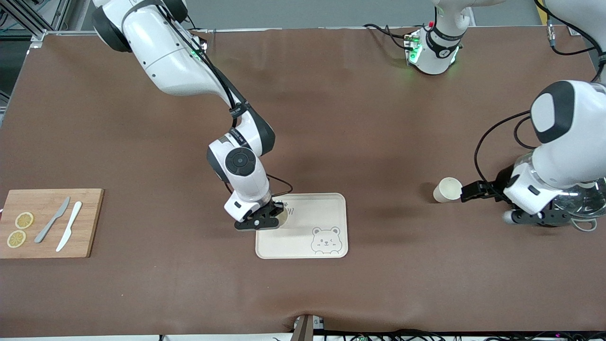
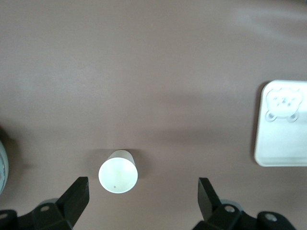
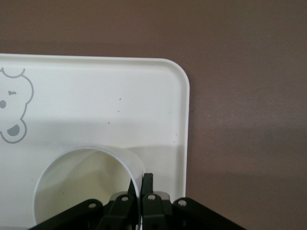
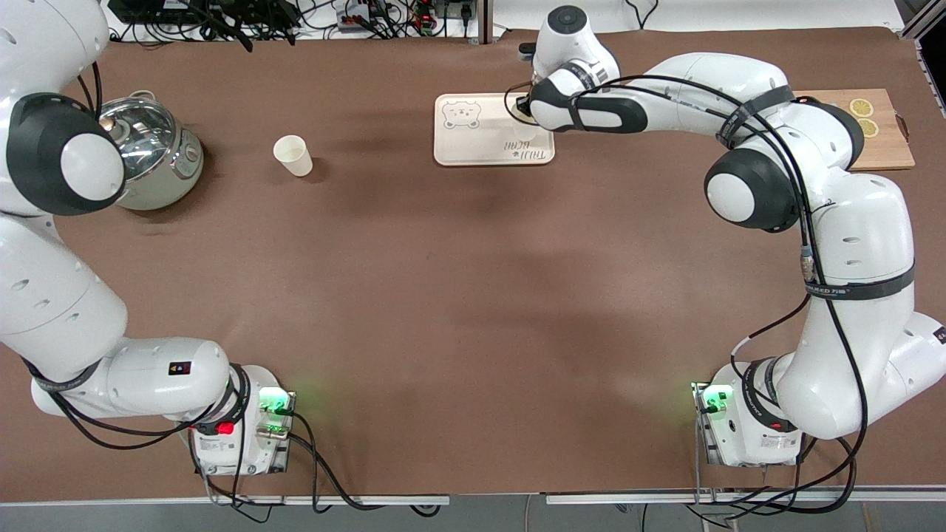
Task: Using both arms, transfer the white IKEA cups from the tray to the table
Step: 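Carry the cup toward the cutting board while the left gripper withdraws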
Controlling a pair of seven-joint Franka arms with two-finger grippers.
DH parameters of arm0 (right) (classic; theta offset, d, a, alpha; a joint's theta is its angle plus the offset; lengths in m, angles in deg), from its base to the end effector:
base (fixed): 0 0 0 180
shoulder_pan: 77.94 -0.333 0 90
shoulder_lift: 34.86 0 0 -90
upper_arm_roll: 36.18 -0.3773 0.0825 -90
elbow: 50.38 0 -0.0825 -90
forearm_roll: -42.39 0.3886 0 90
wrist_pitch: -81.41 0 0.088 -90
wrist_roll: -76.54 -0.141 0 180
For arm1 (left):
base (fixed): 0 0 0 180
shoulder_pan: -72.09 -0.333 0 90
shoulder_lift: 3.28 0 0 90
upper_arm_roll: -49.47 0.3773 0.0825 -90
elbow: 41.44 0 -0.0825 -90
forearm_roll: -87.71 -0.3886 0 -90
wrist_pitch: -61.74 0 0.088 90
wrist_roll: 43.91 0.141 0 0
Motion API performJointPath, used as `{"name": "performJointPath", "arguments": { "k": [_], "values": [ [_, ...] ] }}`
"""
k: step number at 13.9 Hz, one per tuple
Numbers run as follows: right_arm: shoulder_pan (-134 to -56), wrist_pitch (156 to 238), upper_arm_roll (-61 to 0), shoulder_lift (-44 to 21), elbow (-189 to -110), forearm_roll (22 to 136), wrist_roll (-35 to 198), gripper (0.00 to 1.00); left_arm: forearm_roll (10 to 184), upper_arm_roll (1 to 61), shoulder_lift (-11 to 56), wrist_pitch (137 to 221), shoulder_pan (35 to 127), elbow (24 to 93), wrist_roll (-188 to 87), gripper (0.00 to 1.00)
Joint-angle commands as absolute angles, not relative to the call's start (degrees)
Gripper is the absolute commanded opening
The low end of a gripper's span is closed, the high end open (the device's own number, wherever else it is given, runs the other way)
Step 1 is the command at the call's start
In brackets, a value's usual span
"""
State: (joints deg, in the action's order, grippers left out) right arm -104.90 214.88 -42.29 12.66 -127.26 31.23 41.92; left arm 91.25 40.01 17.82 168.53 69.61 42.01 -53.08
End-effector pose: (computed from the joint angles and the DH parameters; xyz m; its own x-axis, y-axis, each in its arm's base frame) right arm 0.6954 0.4173 0.2527 0.9826 0.0517 0.1783 0.0566 -0.9981 -0.0228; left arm 0.6984 -0.0744 0.5036 0.9974 0.0683 0.0225 0.0650 -0.9902 0.1240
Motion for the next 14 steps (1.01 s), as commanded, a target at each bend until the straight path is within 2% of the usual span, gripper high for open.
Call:
{"name": "performJointPath", "arguments": {
  "k": [1,3,5,10,14],
  "values": [
    [-104.04,212.11,-43.03,8.04,-127.20,33.15,41.91,0.00,90.61,40.24,17.74,163.80,67.88,36.96,-53.24,1.00],
    [-103.52,211.67,-42.94,5.14,-127.20,34.73,44.44,0.00,90.61,39.89,17.20,157.49,64.02,31.99,-48.14,1.00],
    [-101.07,208.26,-42.86,2.16,-127.28,37.02,50.48,0.00,90.70,40.24,17.29,155.70,62.96,29.06,-47.51,1.00],
    [-91.67,196.83,-42.86,-4.79,-127.90,38.52,72.89,0.00,90.00,37.97,15.28,152.18,64.35,29.31,-47.77,1.00],
    [-81.04,189.88,-42.68,-7.17,-127.99,44.57,94.76,0.00,86.58,35.67,12.99,151.83,68.30,30.90,-49.97,1.00]
  ]
}}
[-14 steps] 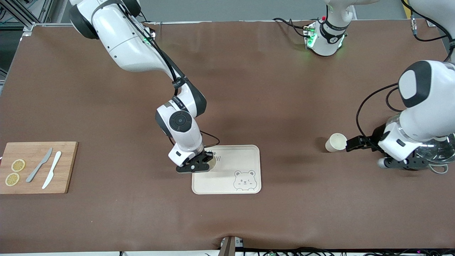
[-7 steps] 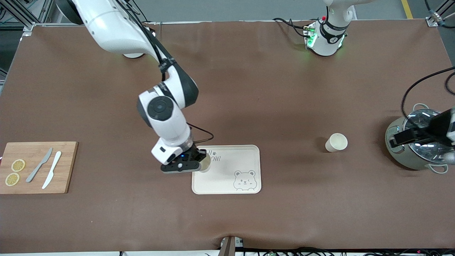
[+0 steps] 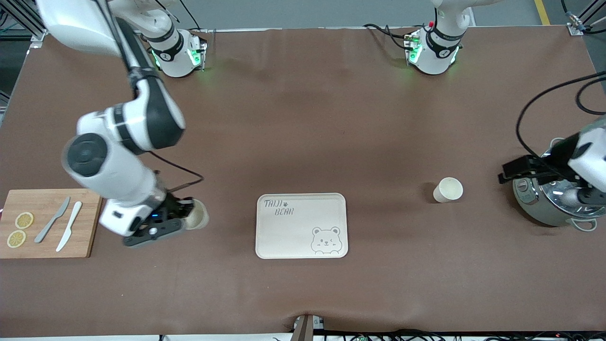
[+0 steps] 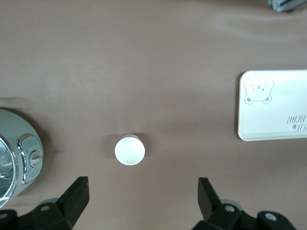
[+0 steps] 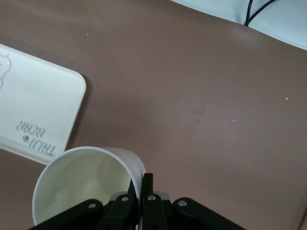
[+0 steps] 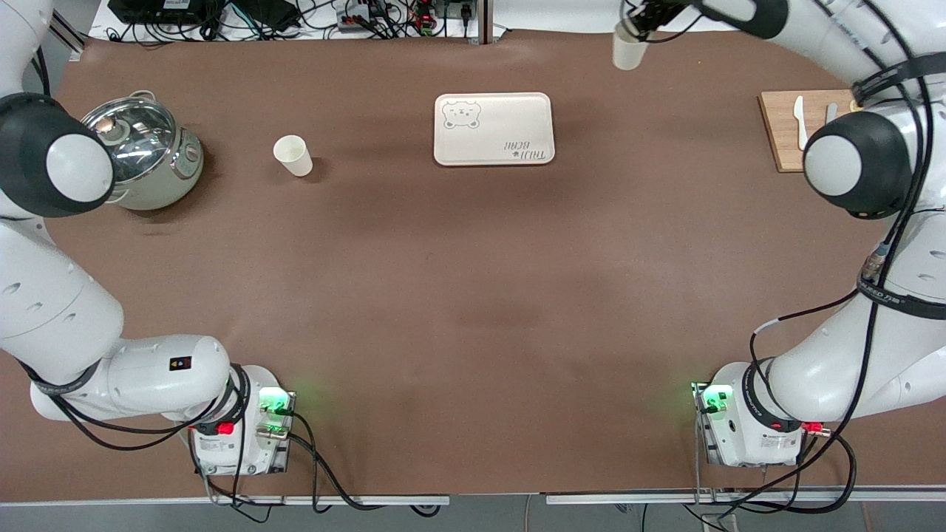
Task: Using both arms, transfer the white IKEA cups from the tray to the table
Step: 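Lower the cup beside the cutting board and open the right gripper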
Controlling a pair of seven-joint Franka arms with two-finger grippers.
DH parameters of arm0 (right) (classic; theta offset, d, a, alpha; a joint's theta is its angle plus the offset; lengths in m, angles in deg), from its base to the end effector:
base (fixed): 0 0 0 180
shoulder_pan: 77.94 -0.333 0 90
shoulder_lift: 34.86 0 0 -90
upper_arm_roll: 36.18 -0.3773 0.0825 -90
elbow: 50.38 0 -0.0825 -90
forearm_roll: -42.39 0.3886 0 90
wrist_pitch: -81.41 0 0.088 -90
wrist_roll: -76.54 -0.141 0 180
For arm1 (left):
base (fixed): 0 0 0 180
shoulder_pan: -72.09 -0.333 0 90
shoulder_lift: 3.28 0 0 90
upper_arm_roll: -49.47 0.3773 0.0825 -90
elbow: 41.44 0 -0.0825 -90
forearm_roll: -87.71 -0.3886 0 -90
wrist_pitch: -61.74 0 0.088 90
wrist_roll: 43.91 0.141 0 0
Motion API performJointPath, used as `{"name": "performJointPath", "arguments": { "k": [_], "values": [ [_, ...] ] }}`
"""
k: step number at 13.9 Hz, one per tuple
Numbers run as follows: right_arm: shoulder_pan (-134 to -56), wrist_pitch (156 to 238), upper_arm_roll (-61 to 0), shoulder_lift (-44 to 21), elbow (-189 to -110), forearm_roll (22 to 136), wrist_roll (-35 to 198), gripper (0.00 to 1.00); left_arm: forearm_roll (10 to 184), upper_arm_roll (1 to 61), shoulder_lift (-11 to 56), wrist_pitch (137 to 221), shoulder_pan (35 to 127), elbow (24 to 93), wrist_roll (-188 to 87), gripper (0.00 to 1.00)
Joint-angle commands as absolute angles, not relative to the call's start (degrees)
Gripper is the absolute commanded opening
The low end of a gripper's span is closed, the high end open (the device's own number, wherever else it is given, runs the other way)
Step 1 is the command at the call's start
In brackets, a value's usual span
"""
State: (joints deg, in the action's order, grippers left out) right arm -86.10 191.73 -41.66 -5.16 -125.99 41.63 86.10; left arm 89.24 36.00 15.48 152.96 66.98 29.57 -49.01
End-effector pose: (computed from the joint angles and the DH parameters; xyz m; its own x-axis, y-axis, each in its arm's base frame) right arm 0.7375 0.1614 0.4653 0.9195 0.3817 0.0939 0.3850 -0.9227 -0.0192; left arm 0.6732 -0.0731 0.6143 0.9988 -0.0421 0.0244 -0.0445 -0.9936 0.1041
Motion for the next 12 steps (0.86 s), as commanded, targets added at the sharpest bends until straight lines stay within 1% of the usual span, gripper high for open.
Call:
{"name": "performJointPath", "arguments": {
  "k": [1,3,5,7,9,10,12],
  "values": [
    [-78.40,189.69,-42.68,-7.09,-128.07,44.58,100.39,0.00,86.31,35.50,12.90,151.83,68.49,30.90,-51.54,1.00],
    [-74.18,190.83,-42.59,-6.65,-129.48,44.67,109.72,0.00,86.13,35.41,12.90,150.70,68.49,30.90,-53.57,1.00],
    [-71.27,193.02,-42.59,-5.95,-130.35,44.67,114.40,0.00,85.78,36.89,12.72,150.16,71.45,30.90,-53.31,1.00],
    [-69.33,198.28,-42.59,-4.28,-133.24,45.02,118.09,0.00,85.43,40.84,11.93,149.72,74.80,30.90,-52.53,1.00],
    [-68.80,202.68,-42.59,-2.88,-136.23,47.38,120.12,0.00,85.95,47.24,11.84,149.63,78.40,30.99,-47.11,1.00],
    [-68.45,204.18,-42.59,-1.74,-137.03,48.70,120.30,0.00,86.48,49.45,11.84,149.55,79.38,31.07,-45.33,1.00],
    [-68.44,205.33,-42.50,0.46,-137.04,48.80,121.18,0.00,87.18,50.70,12.02,149.63,80.87,30.99,-45.31,1.00]
  ]
}}
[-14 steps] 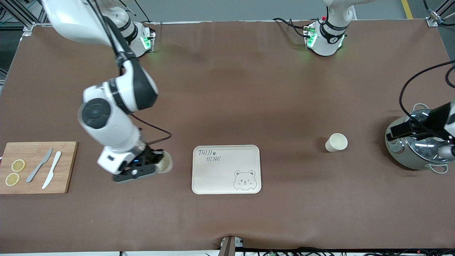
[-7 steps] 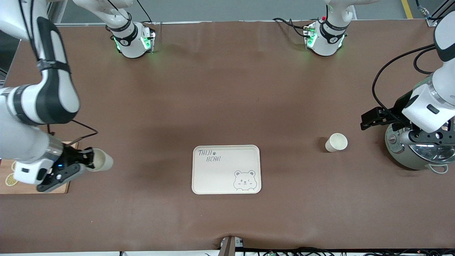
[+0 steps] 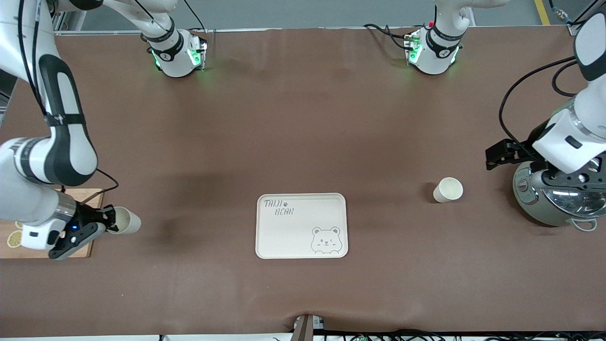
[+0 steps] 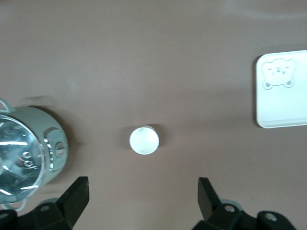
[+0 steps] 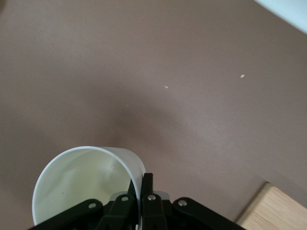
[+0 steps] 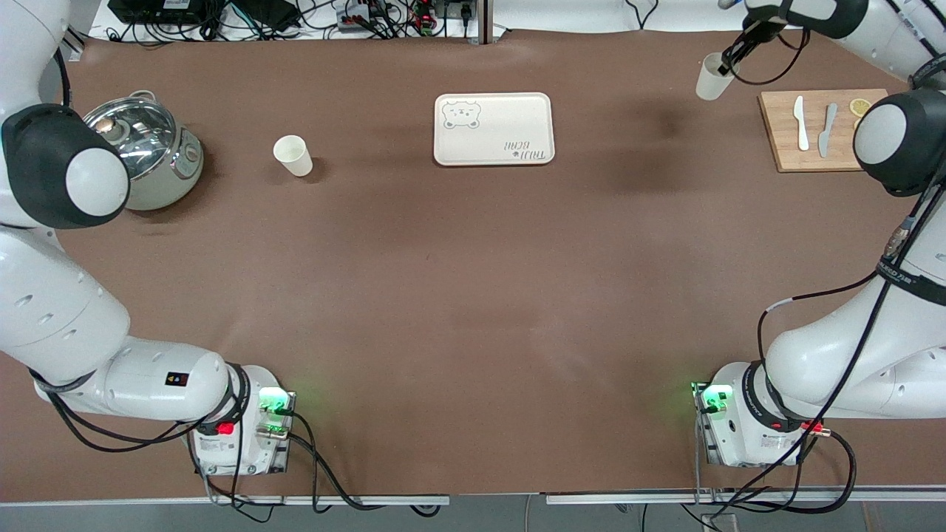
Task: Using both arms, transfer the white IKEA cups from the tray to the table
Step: 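Lower the cup beside the cutting board and open the right gripper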
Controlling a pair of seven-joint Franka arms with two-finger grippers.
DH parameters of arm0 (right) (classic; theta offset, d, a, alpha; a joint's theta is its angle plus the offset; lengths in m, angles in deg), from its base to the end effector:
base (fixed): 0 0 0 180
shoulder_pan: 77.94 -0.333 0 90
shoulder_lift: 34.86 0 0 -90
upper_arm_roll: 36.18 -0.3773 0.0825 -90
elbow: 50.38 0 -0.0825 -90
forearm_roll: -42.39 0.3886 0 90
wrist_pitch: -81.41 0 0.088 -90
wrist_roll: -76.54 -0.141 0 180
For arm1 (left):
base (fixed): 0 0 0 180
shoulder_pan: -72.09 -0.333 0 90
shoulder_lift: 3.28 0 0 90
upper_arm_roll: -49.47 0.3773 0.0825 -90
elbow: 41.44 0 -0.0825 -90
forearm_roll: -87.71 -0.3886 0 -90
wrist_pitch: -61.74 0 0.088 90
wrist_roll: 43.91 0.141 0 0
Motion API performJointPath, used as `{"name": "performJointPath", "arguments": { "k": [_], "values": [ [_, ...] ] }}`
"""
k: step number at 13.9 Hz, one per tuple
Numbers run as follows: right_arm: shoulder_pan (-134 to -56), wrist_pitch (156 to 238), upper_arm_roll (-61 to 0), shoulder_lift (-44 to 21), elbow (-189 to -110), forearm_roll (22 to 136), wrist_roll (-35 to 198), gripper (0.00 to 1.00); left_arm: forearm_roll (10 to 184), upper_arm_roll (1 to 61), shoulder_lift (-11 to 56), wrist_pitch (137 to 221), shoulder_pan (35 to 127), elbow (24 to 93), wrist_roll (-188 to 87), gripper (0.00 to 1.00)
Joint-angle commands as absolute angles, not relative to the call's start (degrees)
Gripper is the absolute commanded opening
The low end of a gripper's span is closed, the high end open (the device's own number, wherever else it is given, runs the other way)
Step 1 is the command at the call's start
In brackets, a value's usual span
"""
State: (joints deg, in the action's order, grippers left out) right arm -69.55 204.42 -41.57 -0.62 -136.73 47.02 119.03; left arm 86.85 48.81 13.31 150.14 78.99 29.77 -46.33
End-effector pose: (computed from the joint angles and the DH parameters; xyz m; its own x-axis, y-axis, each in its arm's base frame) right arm 0.7496 -0.0460 0.3366 0.8054 0.5820 0.1123 0.5902 -0.8048 -0.0628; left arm 0.6561 -0.0836 0.6283 0.9960 -0.0887 0.0110 -0.0885 -0.9960 -0.0113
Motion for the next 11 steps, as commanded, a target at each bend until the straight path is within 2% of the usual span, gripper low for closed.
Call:
{"name": "performJointPath", "arguments": {
  "k": [1,7,11],
  "values": [
    [-68.62,205.77,-42.50,1.34,-136.95,48.80,121.18,0.00,87.53,52.18,12.10,149.72,82.01,30.99,-45.66,1.00],
    [-68.44,210.78,-42.42,6.36,-136.95,48.36,121.80,0.00,90.70,53.34,12.63,150.07,80.18,30.99,-44.88,1.00],
    [-68.71,211.93,-42.42,7.41,-137.04,48.45,121.71,0.00,89.82,52.99,11.75,150.42,80.44,32.83,-44.88,1.00]
  ]
}}
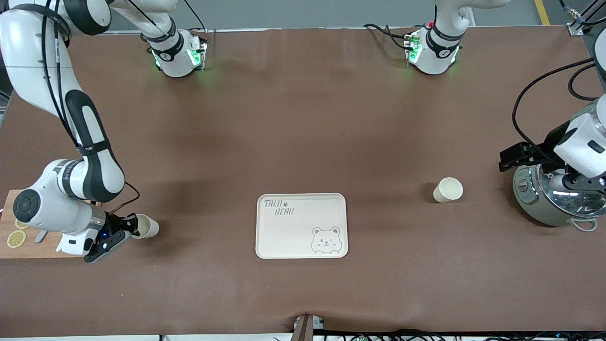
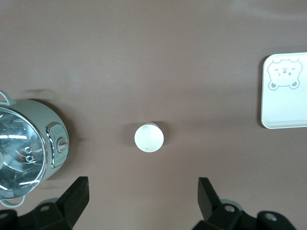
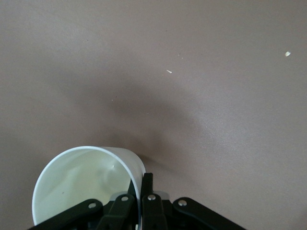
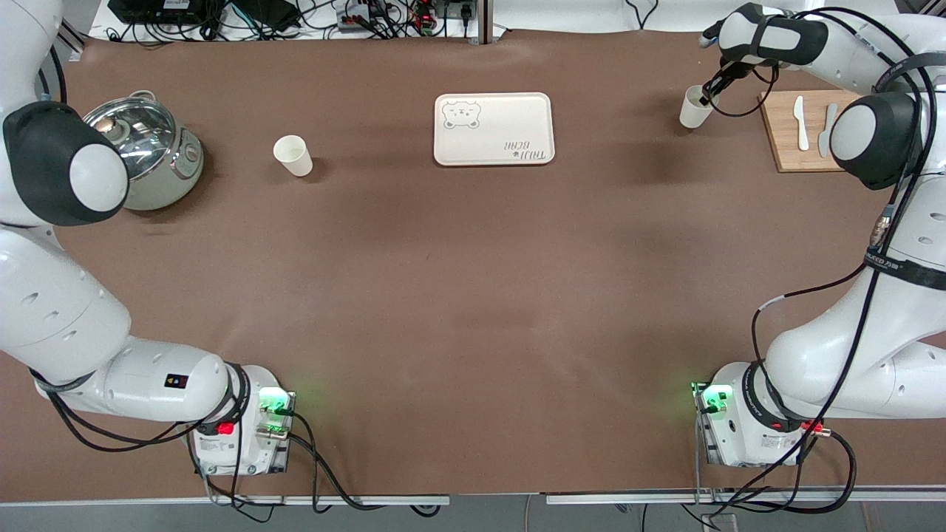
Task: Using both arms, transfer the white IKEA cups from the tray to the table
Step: 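Lower the cup beside the cutting board and open the right gripper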
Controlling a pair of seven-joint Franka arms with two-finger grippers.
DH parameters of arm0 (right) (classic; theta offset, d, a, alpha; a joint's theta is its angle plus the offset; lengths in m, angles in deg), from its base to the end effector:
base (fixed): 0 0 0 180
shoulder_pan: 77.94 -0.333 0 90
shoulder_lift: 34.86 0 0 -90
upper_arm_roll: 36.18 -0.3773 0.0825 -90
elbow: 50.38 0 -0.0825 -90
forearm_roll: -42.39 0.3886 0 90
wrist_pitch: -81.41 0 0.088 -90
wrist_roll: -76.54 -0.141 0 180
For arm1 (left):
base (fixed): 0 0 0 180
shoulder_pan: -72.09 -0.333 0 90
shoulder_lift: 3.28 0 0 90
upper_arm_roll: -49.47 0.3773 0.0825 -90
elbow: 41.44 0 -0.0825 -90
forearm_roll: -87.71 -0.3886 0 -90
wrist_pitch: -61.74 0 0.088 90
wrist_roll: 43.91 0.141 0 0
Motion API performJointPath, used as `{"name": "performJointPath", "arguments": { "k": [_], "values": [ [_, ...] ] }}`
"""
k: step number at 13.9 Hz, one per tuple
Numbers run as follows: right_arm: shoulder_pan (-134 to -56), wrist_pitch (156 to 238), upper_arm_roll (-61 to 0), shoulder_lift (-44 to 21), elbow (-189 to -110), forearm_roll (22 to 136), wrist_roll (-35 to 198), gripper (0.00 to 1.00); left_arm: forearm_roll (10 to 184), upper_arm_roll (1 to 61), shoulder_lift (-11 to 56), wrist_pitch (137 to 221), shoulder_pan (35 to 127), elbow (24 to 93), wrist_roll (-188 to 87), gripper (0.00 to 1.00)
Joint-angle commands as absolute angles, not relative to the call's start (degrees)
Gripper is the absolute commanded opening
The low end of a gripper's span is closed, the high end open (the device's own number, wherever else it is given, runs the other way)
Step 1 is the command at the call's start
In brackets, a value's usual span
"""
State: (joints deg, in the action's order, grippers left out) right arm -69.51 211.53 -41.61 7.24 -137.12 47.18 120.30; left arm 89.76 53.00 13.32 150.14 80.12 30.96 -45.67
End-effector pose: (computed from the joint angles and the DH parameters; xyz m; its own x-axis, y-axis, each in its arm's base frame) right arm 0.7586 -0.0482 0.2415 0.8043 0.5852 0.1027 0.5931 -0.8012 -0.0792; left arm 0.6573 -0.0636 0.6187 0.9986 -0.0512 -0.0105 -0.0510 -0.9985 0.0179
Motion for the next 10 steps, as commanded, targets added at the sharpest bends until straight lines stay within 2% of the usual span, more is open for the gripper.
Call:
{"name": "performJointPath", "arguments": {
  "k": [1,5,6,7,8,9,10],
  "values": [
    [-68.71,212.19,-42.42,7.76,-137.04,48.45,121.71,0.00,89.82,52.99,11.84,151.38,80.53,33.01,-44.88,1.00],
    [-68.88,212.90,-42.42,8.21,-136.95,48.45,121.63,0.00,89.38,52.99,12.19,152.71,80.27,33.53,-44.79,1.00],
    [-68.97,212.90,-42.42,8.21,-136.87,48.45,121.02,0.31,89.29,52.90,12.11,152.80,80.26,33.45,-44.70,1.00],
    [-68.88,212.81,-42.42,8.21,-136.78,48.54,120.84,0.48,89.29,52.90,12.10,152.80,80.26,33.53,-44.70,1.00],
    [-68.80,212.81,-42.42,8.21,-136.69,48.71,120.83,0.88,89.29,52.90,12.10,152.80,80.18,33.53,-44.70,1.00],
    [-68.45,212.81,-42.42,8.21,-136.51,48.80,121.36,1.00,89.29,52.90,12.10,152.80,80.18,33.53,-44.53,1.00],
    [-68.27,212.63,-42.42,8.03,-136.16,48.89,121.27,1.00,89.29,52.90,12.10,152.88,80.09,33.53,-42.70,1.00]
  ]
}}
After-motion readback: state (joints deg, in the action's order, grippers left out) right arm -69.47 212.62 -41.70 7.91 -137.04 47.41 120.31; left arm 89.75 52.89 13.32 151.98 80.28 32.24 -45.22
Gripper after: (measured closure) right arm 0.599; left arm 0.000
